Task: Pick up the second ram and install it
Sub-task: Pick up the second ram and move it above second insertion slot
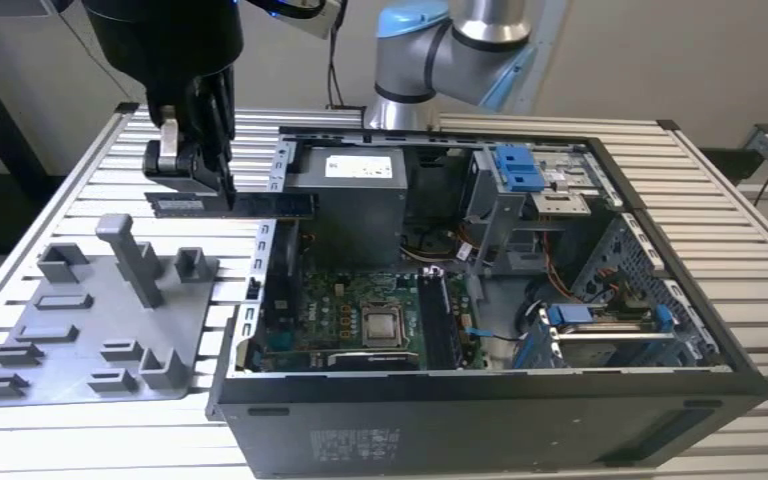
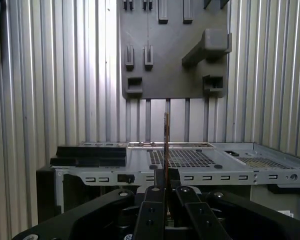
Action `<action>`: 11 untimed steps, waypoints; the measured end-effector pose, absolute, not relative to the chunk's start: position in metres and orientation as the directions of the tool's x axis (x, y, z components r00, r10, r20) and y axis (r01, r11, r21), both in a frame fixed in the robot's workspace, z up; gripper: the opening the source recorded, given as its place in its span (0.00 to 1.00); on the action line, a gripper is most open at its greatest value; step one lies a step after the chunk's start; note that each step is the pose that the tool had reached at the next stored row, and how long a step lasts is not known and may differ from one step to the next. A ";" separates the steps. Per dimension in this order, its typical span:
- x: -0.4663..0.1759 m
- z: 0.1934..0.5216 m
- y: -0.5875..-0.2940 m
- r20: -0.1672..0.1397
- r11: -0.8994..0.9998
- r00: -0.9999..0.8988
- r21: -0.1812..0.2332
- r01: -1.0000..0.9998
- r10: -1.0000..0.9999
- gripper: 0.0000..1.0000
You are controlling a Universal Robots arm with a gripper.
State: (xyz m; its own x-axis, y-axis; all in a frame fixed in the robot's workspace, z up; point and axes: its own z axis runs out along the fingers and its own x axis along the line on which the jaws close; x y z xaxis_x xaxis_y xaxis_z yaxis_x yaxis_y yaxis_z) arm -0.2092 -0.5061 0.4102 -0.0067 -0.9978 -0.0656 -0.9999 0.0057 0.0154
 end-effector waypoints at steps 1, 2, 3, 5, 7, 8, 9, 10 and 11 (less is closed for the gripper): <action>-0.208 0.410 -0.506 -0.066 0.006 -0.007 0.015 -1.000 -0.998 0.14; -0.207 0.410 -0.506 -0.066 0.006 -0.007 0.015 -1.000 -0.998 0.14; -0.206 0.410 -0.506 -0.066 0.006 -0.007 0.015 -1.000 -0.998 0.14; -0.203 0.410 -0.506 -0.066 0.006 -0.007 0.015 -1.000 -0.998 0.14; -0.200 0.410 -0.506 -0.066 0.006 -0.007 0.015 -1.000 -0.998 0.14; -0.199 0.410 -0.506 -0.066 0.006 -0.007 0.015 -1.000 -0.998 0.14; -0.197 0.410 -0.506 -0.066 0.006 -0.007 0.015 -1.000 -0.998 0.14; -0.196 0.410 -0.506 -0.066 0.006 -0.007 0.015 -1.000 -0.998 0.14; -0.194 0.410 -0.506 -0.066 0.006 -0.007 0.015 -1.000 -0.998 0.14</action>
State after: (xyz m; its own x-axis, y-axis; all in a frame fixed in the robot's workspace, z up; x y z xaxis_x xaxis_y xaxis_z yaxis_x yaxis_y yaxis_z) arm -0.1938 -0.5062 0.4102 -0.0068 -0.9978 -0.0656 -0.9999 0.0058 0.0154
